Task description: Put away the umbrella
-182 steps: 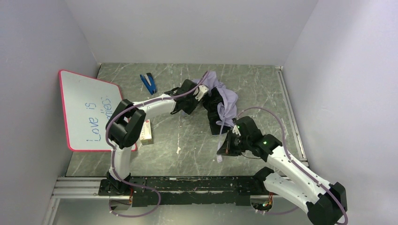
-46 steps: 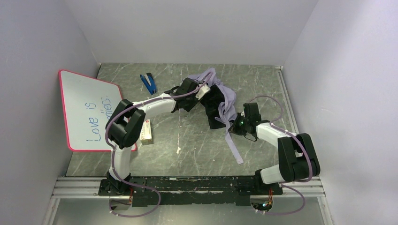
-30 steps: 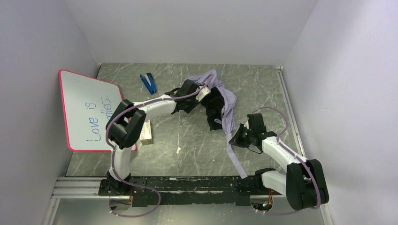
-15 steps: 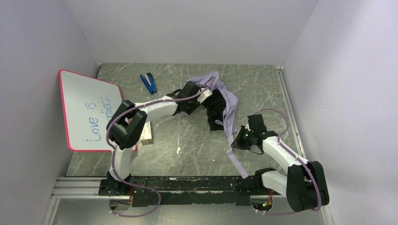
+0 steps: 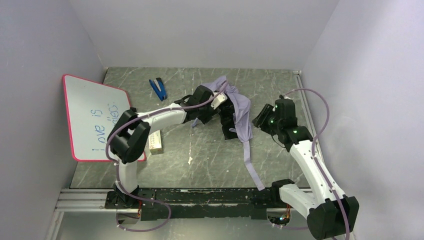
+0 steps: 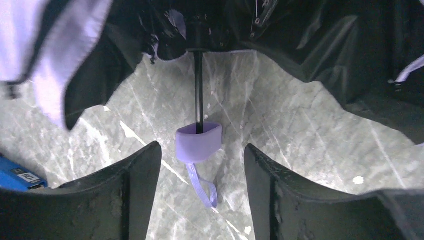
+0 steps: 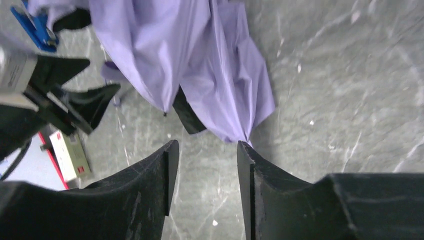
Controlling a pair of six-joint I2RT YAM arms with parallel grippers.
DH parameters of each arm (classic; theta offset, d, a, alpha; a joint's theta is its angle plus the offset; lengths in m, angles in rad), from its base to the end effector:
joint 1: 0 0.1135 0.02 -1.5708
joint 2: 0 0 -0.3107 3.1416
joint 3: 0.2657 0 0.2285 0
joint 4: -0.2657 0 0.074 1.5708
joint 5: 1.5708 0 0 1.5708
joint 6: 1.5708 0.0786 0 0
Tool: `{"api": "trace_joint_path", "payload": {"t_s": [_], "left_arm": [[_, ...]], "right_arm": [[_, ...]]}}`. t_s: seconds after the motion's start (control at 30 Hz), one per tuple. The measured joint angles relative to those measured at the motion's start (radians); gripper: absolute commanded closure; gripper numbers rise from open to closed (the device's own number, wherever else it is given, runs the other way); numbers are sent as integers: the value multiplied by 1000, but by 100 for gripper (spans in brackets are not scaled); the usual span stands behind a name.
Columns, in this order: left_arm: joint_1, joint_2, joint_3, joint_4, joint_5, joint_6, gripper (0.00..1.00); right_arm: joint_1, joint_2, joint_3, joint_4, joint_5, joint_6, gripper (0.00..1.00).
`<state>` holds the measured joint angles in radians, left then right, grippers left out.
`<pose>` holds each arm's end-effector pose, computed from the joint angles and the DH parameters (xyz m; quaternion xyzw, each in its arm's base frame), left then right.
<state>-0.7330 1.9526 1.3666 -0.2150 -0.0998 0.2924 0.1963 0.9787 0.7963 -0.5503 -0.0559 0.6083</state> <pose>0.3460 -0.3010 0.2206 0.4378 0.8158 -0.0368 0.3760 0.1832 0.0409 0.2883 0.1757 0.8961 0.1827 0.3643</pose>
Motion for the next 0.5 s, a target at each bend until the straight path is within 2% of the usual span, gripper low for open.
{"api": "trace_joint_path", "payload": {"t_s": [0.13,0.23,0.37,0.5], "left_arm": [[-2,-83,-19,11,21,-24,30],[-2,-148,-23,13,33,-58,33],[-2,-283,-89,36,37,-152,44],[7,-419,-199,68,31,-275,63]], "right_arm": [[0,5,86,-1,72,-10,47],[0,40,153,15,102,-18,48],[0,159,247,60,123,-27,48],[-1,327,342,110,138,-43,51]]}}
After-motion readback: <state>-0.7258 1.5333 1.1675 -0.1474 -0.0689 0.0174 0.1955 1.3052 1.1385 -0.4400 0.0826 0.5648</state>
